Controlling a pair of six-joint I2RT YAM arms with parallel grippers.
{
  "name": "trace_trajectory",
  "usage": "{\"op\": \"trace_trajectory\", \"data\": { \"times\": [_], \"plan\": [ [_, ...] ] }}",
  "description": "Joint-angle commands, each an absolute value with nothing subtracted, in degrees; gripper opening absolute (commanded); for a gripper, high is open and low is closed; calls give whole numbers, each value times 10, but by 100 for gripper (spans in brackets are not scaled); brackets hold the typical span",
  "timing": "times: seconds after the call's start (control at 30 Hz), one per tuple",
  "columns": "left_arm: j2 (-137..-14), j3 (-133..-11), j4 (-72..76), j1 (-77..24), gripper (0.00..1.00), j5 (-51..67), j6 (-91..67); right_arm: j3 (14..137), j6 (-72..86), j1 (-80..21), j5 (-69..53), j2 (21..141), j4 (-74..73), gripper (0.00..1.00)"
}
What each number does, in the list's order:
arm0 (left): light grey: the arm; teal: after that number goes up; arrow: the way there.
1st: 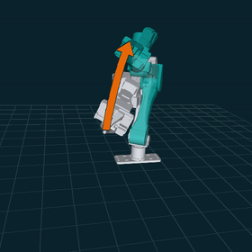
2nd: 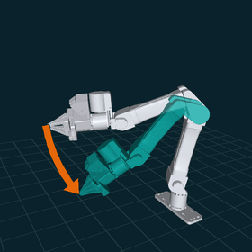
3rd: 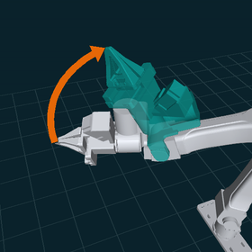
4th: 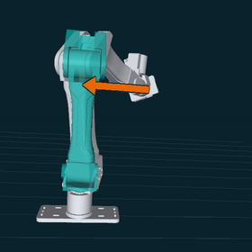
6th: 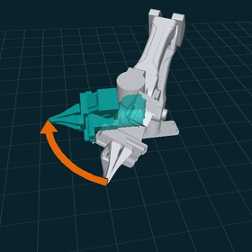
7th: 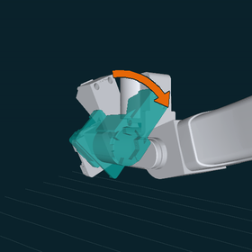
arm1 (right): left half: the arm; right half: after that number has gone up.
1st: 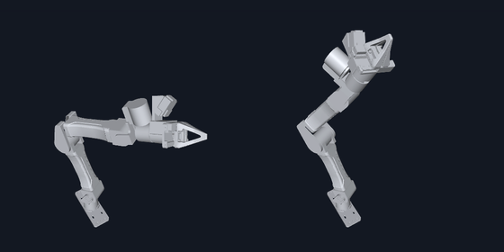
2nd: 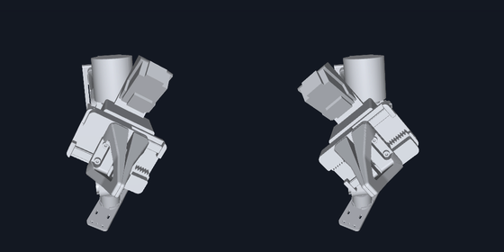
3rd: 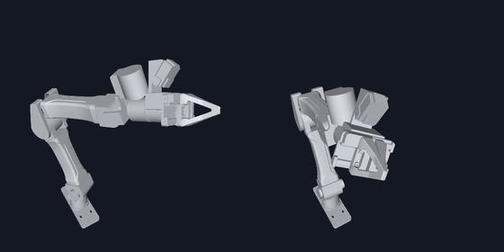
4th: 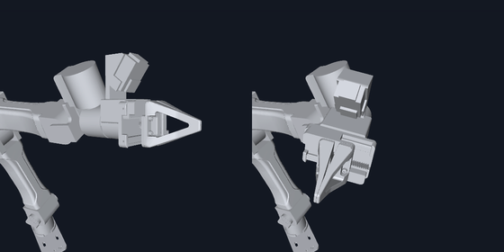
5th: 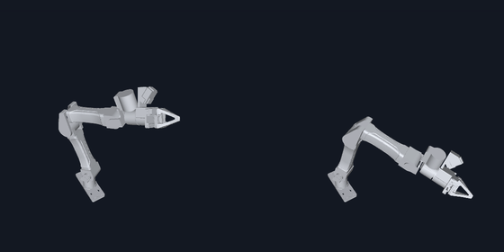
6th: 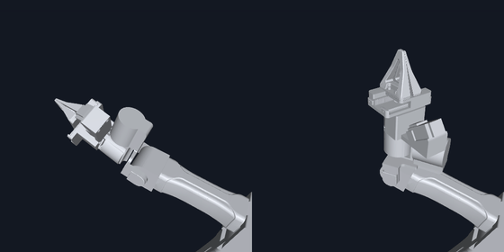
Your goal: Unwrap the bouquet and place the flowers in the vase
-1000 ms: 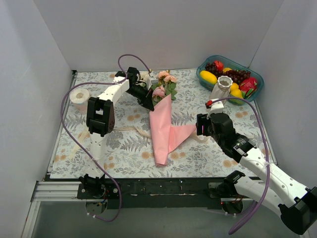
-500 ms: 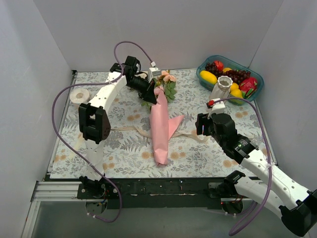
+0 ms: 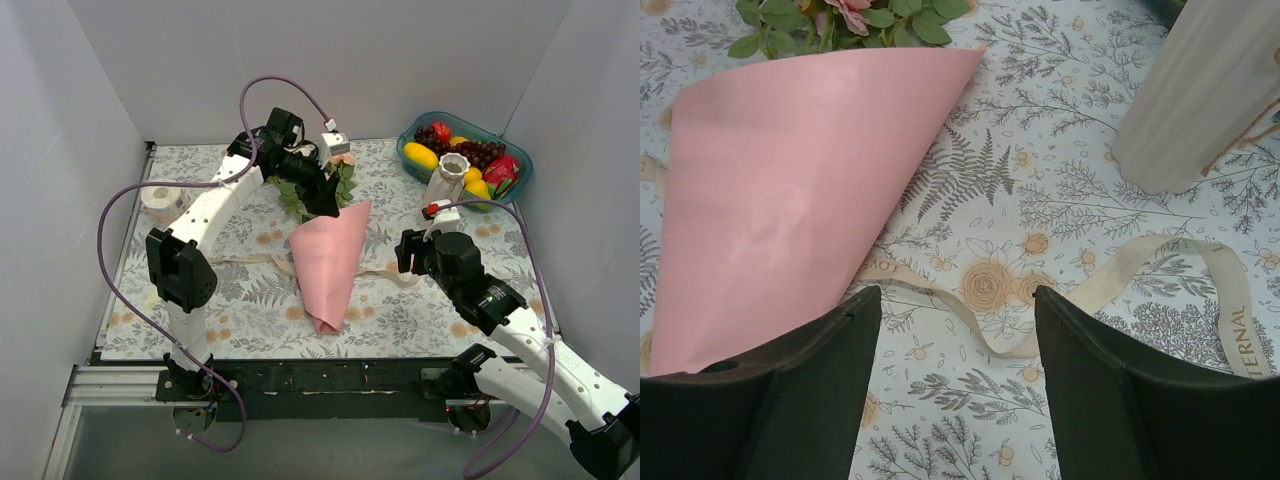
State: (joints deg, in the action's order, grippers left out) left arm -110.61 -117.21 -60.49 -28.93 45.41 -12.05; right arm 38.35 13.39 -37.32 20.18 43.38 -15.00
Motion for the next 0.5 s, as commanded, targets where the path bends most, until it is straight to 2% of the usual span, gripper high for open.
{"op": "trace_trajectory", "data": {
  "times": [0.0,0.13,0.27,0.37,0.47],
  "plan": [
    [-1083,-1076,-566,-276,75,376,-125,376,138,-376,195,422,-141,70],
    [-1081,-1018,-529,-240,76,397,-111,373,137,-376,192,418,-142,71],
    [-1144,-1077,-617,-178,80,487,-62,369,133,-376,185,414,-143,71],
    [-1216,-1148,-677,-161,87,521,-38,367,132,-376,178,414,-142,71],
    [-1205,-1112,-625,-152,88,552,-41,366,131,-376,177,415,-141,71]
  ]
}}
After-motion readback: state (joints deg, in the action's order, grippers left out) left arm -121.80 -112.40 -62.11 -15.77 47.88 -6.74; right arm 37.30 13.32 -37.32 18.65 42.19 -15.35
